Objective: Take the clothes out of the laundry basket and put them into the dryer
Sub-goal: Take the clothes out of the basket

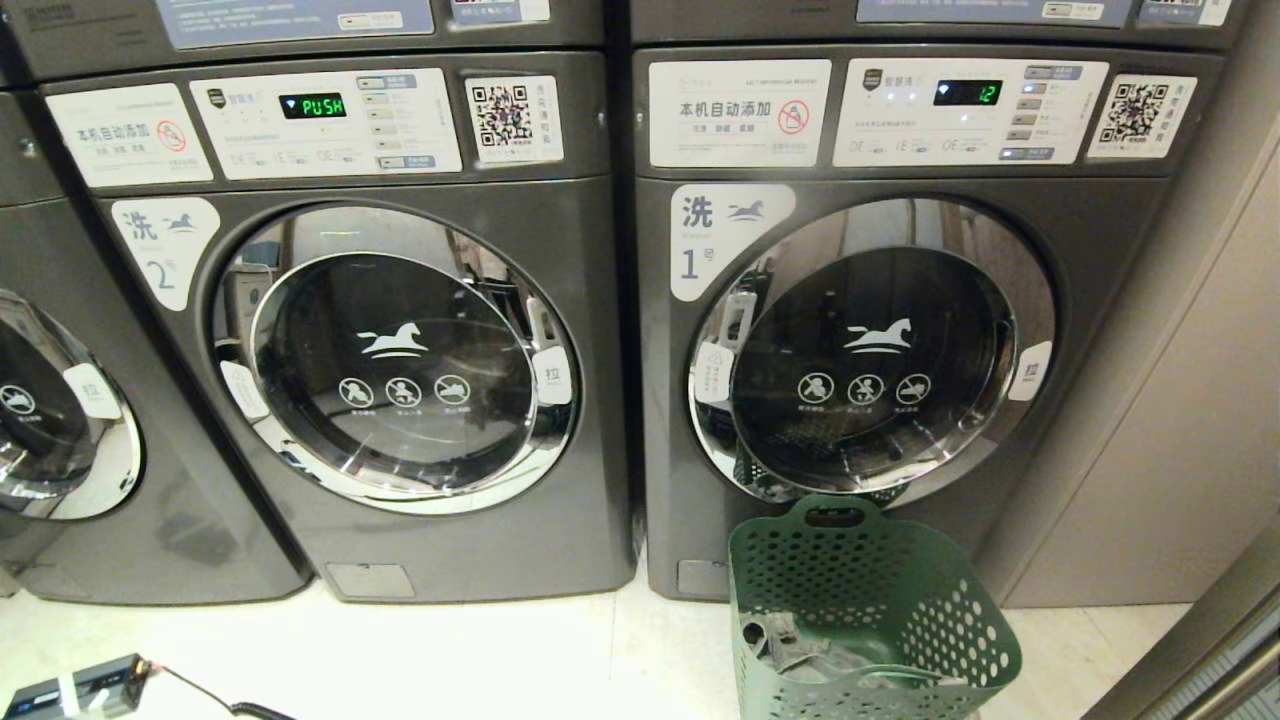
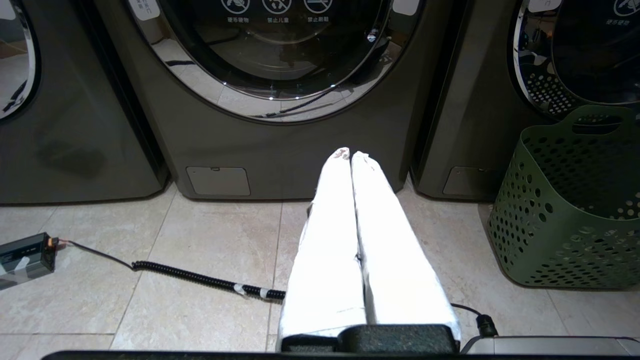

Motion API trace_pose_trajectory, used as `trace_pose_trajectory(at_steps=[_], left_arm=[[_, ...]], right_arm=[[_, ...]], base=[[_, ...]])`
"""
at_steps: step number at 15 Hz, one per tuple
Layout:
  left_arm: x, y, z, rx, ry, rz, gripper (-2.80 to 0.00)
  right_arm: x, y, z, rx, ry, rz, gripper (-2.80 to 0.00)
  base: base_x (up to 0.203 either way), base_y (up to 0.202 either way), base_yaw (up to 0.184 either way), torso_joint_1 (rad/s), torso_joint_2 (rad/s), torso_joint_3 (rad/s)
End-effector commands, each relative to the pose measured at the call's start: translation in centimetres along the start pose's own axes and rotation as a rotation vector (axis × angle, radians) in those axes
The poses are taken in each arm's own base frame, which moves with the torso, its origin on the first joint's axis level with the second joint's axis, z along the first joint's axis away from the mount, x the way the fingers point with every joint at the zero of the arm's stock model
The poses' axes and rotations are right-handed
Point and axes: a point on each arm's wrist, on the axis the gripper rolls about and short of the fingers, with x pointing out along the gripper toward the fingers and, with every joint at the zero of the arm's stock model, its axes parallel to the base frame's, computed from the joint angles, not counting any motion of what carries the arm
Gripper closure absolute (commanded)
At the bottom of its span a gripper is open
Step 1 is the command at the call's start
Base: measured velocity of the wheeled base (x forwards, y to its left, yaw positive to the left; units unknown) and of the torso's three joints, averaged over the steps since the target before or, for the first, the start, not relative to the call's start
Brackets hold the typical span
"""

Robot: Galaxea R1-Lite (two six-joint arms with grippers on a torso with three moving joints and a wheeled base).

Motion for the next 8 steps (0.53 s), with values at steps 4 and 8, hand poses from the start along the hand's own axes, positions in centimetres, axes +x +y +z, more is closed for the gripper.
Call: trace_pose_trajectory(at_steps=[4, 8], left_arm=[[-0.01, 0.0, -0.01, 0.0, 0.0, 0.0, 0.0], [-0.01, 0.0, -0.01, -0.001, 0.0, 0.0, 0.0]], right_arm=[[0.0, 0.0, 0.0, -0.003, -0.001, 0.001, 0.0], [0.0, 0.0, -0.02, -0.001, 0.001, 0.001, 0.0]], base=[[0.0, 0.0, 0.0, 0.0, 0.0, 0.0], [0.0, 0.0, 0.0, 0.0, 0.0, 0.0]])
